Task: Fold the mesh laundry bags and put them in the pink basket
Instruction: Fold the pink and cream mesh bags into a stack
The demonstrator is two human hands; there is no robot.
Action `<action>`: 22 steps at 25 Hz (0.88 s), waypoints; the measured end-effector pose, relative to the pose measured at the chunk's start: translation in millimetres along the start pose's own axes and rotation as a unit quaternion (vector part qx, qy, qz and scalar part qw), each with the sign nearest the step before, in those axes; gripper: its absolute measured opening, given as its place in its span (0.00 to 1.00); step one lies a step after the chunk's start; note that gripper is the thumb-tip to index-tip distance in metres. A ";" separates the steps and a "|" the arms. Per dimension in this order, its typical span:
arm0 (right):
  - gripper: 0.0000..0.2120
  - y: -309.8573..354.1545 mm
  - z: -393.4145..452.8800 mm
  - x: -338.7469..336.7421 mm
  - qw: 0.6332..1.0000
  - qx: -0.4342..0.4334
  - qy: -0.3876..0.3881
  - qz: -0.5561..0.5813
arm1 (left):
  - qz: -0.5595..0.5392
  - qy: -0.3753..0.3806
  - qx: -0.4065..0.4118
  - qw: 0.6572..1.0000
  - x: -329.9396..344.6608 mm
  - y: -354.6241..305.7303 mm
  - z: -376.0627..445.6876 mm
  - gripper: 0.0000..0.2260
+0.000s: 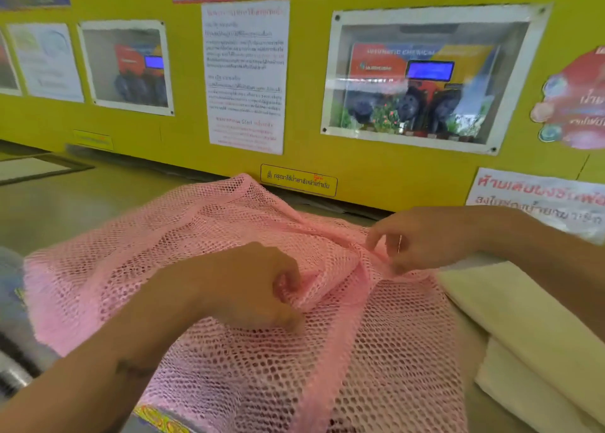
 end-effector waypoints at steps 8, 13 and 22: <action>0.09 -16.7 33.1 21.3 0.995 -0.065 -0.020 -0.072 | -0.120 -0.237 -0.118 0.957 -30.4 -2.0 -23.1 0.08; 0.04 -55.3 47.4 -46.2 0.947 -0.031 -0.271 -0.172 | -0.156 -0.104 -0.171 0.967 -26.4 -0.8 -43.6 0.10; 0.30 -60.7 47.9 -14.1 0.998 0.018 0.021 -0.060 | -0.059 0.004 -0.120 0.991 -4.5 -50.9 -28.4 0.25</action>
Point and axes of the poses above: each hand's wrist, its own z-axis towards the middle knuckle, its own x-axis out of the palm, y = z × x, the point moved 6 cm from there along z, towards the middle knuckle, and after that the axes turned 14 degrees about z, right-handed, at the moved point
